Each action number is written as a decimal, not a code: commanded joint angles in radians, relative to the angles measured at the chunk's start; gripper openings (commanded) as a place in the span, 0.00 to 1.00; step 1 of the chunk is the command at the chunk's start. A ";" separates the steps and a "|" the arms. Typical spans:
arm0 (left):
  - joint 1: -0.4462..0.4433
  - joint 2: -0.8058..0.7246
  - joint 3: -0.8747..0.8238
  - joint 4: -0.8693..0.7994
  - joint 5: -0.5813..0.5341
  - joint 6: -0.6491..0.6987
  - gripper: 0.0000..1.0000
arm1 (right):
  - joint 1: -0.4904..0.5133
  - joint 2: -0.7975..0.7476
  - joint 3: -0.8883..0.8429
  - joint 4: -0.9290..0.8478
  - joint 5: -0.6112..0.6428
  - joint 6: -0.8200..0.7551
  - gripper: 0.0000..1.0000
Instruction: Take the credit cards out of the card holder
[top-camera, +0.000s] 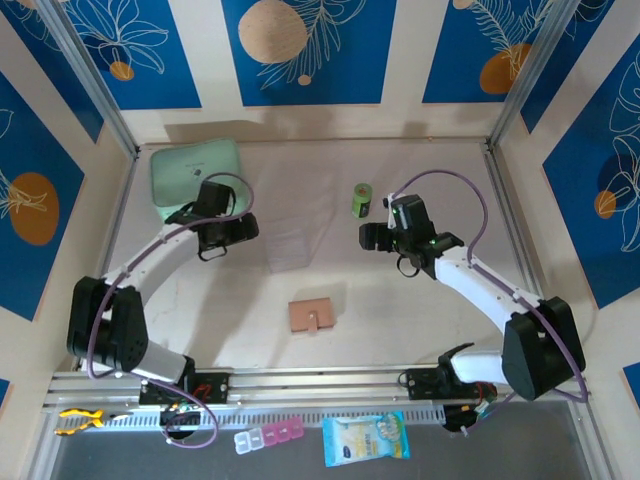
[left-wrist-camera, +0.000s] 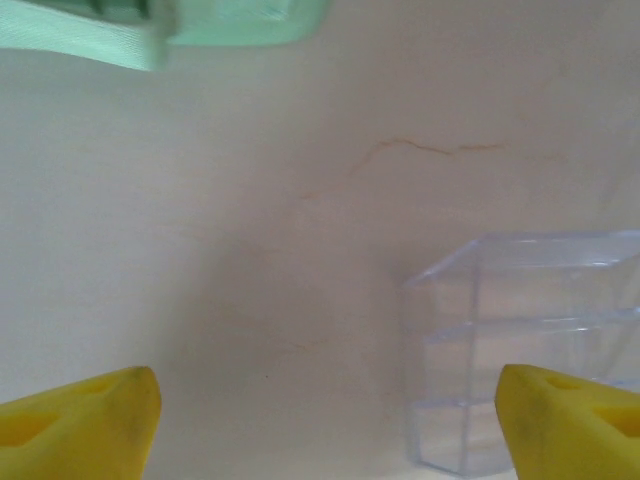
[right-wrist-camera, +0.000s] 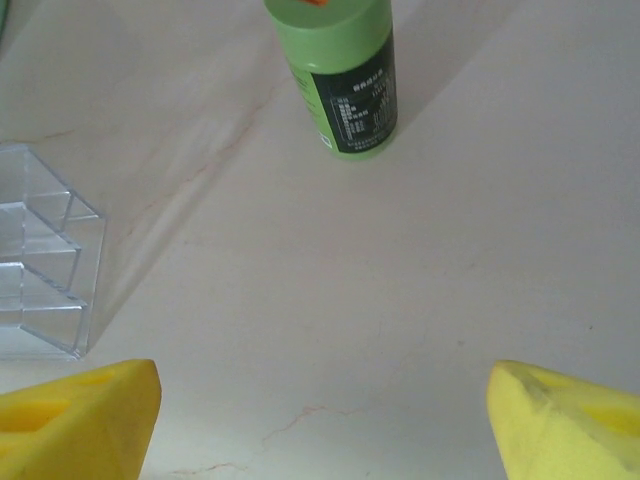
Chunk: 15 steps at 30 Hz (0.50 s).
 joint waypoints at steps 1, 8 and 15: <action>-0.039 0.057 0.063 -0.035 0.062 -0.022 0.77 | 0.016 0.020 0.042 -0.051 0.005 0.053 0.83; -0.082 0.159 0.158 -0.086 0.032 -0.120 0.53 | 0.050 0.028 0.063 -0.062 0.036 0.044 0.77; -0.105 0.239 0.216 -0.125 0.036 -0.109 0.35 | 0.056 0.024 0.073 -0.076 0.052 0.046 0.75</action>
